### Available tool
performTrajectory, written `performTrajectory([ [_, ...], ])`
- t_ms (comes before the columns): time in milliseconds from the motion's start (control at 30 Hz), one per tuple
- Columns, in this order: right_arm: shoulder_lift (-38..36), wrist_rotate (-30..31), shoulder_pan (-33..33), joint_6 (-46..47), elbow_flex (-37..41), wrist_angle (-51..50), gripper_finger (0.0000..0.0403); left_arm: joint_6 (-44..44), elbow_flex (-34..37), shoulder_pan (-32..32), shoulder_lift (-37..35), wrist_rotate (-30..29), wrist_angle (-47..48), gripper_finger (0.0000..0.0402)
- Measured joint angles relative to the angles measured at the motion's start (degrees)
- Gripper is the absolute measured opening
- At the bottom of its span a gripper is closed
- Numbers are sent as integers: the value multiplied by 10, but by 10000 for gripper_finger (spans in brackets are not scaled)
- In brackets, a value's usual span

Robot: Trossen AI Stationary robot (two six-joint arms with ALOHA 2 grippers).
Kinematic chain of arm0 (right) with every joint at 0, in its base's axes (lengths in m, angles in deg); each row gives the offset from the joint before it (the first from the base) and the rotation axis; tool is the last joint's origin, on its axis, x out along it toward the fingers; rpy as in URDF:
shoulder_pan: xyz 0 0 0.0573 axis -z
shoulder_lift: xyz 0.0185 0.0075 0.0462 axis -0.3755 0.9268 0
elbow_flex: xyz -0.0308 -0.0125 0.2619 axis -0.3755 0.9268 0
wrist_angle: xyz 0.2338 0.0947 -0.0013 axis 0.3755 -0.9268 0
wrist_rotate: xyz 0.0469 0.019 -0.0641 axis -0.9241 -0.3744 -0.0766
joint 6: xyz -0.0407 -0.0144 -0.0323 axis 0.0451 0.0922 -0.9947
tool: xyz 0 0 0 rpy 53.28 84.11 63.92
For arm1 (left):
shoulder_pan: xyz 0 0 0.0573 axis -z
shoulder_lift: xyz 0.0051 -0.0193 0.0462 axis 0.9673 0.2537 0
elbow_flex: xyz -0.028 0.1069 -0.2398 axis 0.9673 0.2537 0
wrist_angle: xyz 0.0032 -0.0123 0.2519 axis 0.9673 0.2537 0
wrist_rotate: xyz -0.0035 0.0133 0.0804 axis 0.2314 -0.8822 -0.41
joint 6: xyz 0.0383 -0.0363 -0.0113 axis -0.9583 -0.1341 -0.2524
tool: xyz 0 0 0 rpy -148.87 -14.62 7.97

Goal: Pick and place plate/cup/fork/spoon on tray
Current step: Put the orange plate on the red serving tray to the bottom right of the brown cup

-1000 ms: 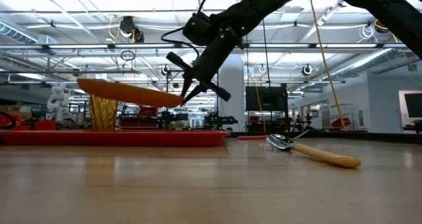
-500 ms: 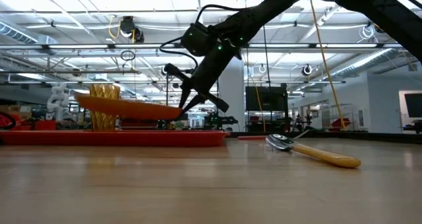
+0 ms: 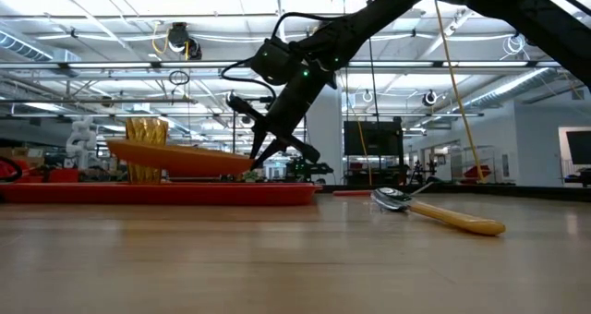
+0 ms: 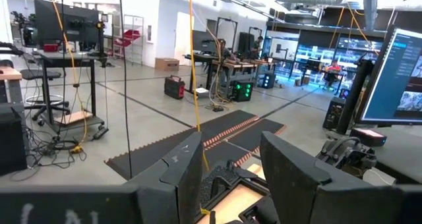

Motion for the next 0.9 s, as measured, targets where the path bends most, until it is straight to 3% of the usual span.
performTrajectory([
  [367,8,10,0,6,0,2,5,8,0,0,0,0,0,152],
  [900,18,-21,-2,22,0,13,78,8,0,0,0,0,-2,152],
])
